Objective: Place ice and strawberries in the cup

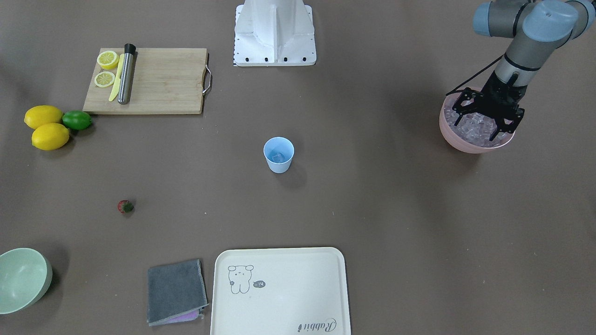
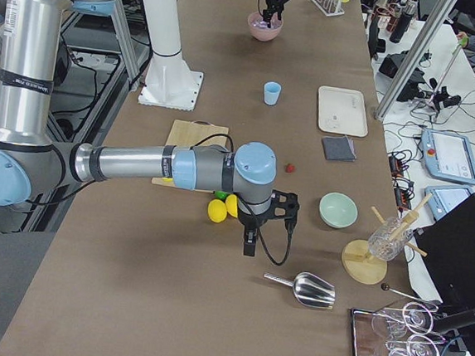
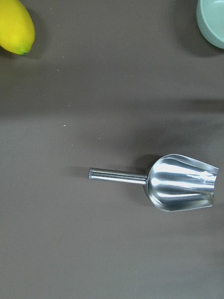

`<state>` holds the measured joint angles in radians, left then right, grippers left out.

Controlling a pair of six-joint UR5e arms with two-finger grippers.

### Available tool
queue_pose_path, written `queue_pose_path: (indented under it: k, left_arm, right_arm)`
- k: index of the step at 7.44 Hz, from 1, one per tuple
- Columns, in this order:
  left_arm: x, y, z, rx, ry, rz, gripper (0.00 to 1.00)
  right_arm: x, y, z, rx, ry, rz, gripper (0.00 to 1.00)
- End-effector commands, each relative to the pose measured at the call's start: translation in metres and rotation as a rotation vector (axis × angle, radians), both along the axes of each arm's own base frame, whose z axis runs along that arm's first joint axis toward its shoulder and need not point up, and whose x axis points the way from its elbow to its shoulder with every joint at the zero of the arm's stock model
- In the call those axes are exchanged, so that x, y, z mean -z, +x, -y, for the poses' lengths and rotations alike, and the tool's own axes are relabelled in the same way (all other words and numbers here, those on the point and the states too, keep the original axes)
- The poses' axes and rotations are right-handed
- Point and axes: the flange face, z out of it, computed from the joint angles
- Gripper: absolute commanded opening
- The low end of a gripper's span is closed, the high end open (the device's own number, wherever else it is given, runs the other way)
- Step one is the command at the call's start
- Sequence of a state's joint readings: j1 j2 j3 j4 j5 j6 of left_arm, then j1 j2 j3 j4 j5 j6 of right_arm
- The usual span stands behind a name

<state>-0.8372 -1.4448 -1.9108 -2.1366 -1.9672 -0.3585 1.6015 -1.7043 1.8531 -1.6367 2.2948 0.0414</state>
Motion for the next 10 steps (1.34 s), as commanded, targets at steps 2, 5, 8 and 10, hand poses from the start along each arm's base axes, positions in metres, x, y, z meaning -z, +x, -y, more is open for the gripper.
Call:
queue_pose_path:
  k: [2,5,8,10]
  left_arm:
    - [-0.008,-0.001,-0.010,-0.060,-0.004,0.001,0.97]
    - [-0.023,0.010,-0.002,-0.066,-0.024,0.016,0.97]
    - [-0.030,0.011,-0.003,-0.075,-0.035,0.015,0.97]
    - [-0.041,0.014,-0.007,-0.107,-0.043,-0.020,0.91]
  right_arm:
    - [-0.001,0.000,-0.001,0.000,-0.002,0.000,1.00]
    - [-0.001,0.000,-0.001,0.000,-0.002,-0.001,1.00]
    - [-0.001,0.000,-0.001,0.000,-0.002,0.000,1.00]
    - [-0.001,0.000,-0.001,0.000,-0.002,0.000,1.00]
